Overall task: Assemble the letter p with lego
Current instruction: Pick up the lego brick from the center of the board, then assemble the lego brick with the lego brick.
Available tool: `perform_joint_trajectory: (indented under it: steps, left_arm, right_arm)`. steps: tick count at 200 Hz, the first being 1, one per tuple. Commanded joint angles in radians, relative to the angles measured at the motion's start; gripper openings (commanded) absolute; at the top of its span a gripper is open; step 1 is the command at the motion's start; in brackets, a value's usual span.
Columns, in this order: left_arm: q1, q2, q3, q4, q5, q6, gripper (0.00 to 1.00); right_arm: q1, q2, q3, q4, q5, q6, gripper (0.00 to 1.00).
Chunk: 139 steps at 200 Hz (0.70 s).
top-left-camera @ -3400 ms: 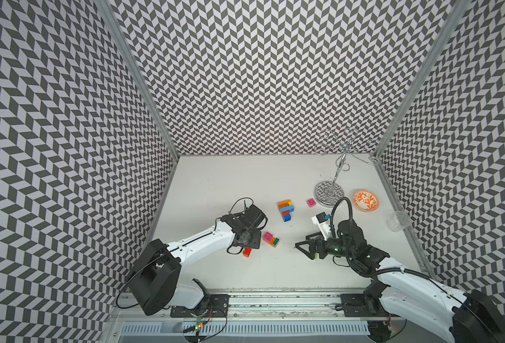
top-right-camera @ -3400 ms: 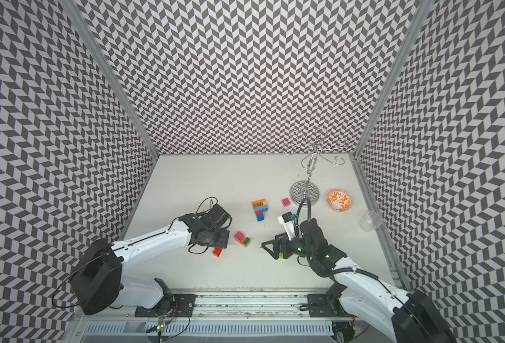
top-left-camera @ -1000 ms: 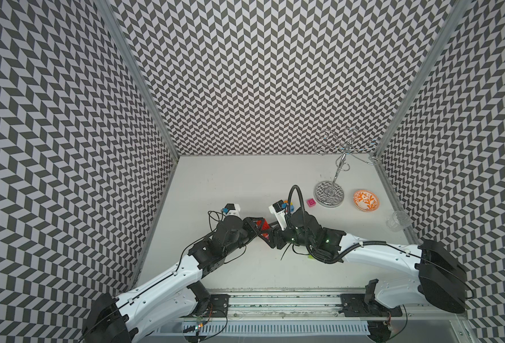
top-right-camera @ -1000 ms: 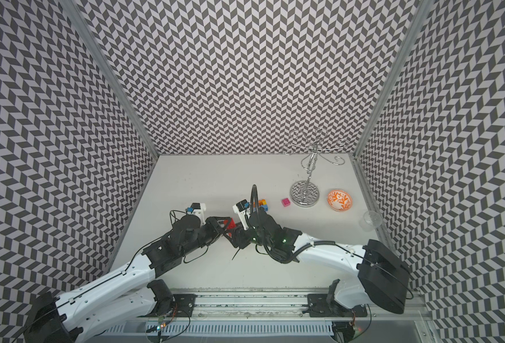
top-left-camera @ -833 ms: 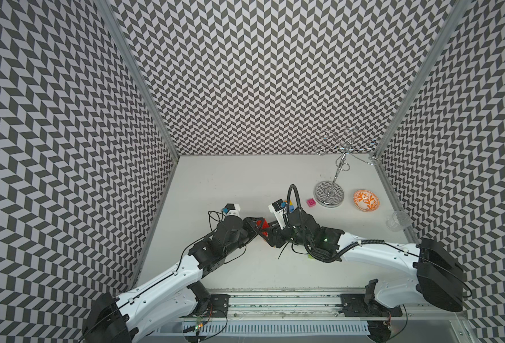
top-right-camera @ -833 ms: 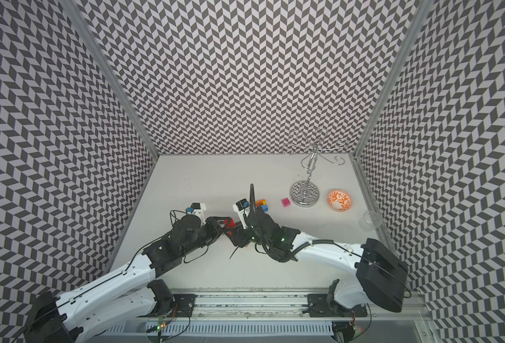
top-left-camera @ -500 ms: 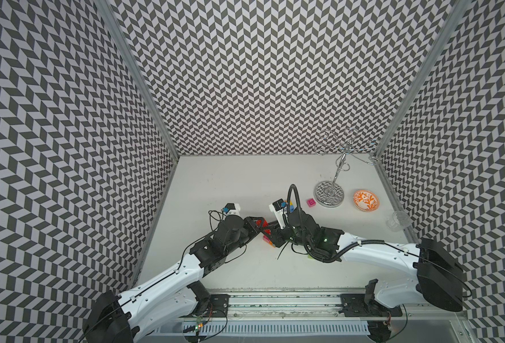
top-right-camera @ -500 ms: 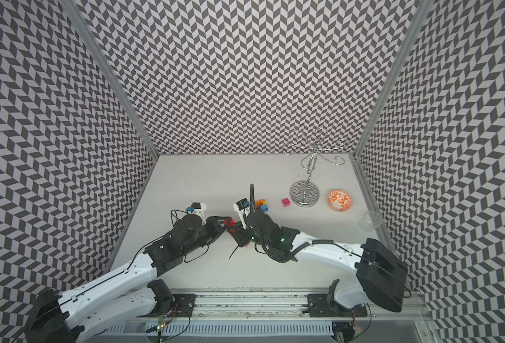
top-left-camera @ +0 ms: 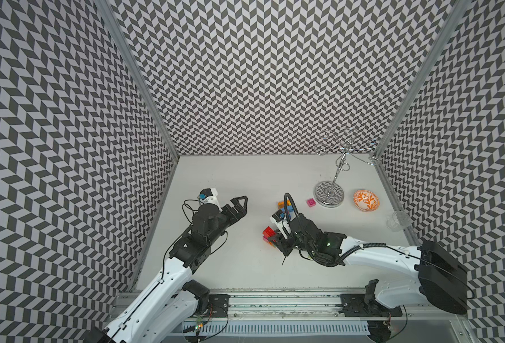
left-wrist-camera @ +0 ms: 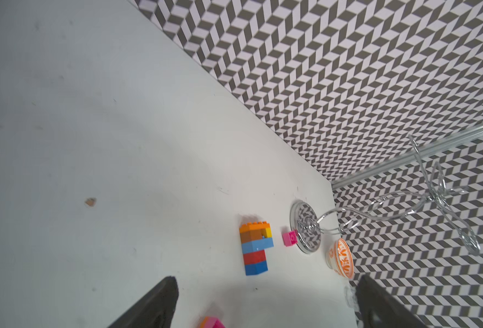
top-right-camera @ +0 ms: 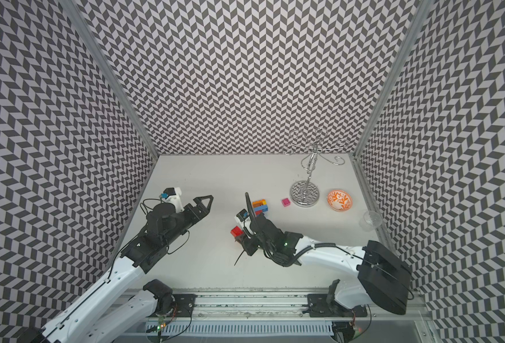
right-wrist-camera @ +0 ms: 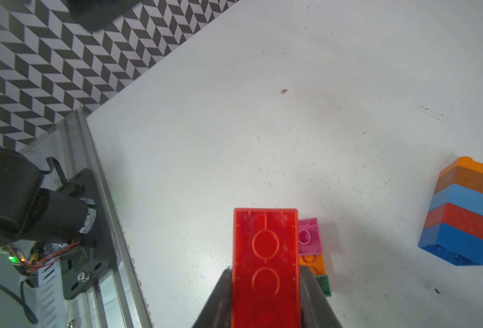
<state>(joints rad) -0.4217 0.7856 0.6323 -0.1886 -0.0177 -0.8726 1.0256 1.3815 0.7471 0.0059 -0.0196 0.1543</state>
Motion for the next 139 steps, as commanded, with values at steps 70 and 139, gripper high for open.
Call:
perform_joint_trajectory:
  steps: [70,139]
  left_arm:
    - [0.269,-0.001,-0.417,0.539,0.274,0.091,1.00]
    - [0.314,0.045,-0.444,0.576,0.284,0.157,1.00]
  right_arm:
    - [0.003,0.216,0.142,-0.090,0.095,-0.213,0.00]
    - [-0.005,0.277,0.156,-0.084,0.109,-0.200,0.00]
